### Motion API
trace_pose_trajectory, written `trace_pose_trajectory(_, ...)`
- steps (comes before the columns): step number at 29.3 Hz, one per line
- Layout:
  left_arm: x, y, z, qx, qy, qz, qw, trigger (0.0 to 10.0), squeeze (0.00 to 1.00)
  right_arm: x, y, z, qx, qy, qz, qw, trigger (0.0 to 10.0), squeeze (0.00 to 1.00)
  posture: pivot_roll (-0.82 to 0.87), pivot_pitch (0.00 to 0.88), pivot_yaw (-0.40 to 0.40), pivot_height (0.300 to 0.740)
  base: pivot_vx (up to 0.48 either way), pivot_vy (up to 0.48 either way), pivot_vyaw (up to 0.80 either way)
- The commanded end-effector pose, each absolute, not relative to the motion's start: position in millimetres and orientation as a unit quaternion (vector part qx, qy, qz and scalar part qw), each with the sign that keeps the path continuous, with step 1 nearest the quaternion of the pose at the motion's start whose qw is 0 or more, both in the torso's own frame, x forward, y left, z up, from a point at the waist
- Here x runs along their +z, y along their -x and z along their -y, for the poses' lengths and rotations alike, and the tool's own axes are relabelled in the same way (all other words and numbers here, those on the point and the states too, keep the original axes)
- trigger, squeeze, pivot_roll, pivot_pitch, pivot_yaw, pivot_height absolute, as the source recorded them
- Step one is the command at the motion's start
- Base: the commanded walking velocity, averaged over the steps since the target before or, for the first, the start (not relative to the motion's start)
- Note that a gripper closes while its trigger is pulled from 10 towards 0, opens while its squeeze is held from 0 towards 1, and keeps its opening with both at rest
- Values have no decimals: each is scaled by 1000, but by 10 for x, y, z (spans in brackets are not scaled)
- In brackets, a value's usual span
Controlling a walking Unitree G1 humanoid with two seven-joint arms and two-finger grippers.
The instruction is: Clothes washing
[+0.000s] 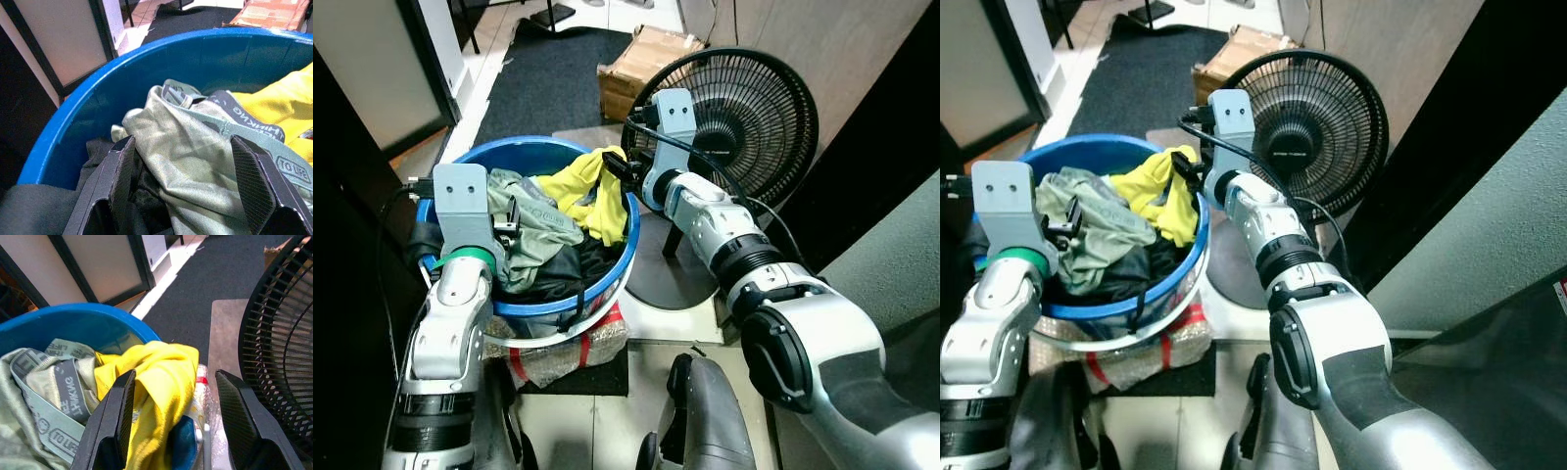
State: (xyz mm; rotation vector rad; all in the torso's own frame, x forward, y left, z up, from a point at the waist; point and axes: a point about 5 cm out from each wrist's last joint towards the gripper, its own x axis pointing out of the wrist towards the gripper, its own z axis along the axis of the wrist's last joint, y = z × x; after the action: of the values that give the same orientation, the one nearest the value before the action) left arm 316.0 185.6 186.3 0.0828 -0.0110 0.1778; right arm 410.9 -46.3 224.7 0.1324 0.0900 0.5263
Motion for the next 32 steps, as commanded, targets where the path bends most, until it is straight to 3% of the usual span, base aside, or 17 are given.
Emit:
trace_pose_trajectory(1, 1818, -3120, -1848, 91, -39, -5, 995, 10000, 0, 2222, -4112, 475, 256, -64, -52, 963, 10000, 0, 112, 199, -79, 445, 0, 0, 0)
trace_pose_trajectory(12, 1756, -3019, -1852, 102, -35, -21, 994, 10000, 0, 2169, -4115, 515, 248, -61, -64, 965, 10000, 0, 110, 235, -93, 445, 0, 0, 0)
trace_pose_trajectory(13, 1754, -3010, -1850, 104, -34, -23, 994, 10000, 0, 2205, -4119, 504, 251, -75, -59, 963, 0, 0, 110, 235, -93, 445, 0, 0, 0)
trace_pose_trajectory(32, 1767, -3026, -1847, 103, -34, -25, 994, 10000, 0, 2270, -4126, 496, 257, -128, -50, 957, 0, 0, 118, 216, -80, 445, 0, 0, 0)
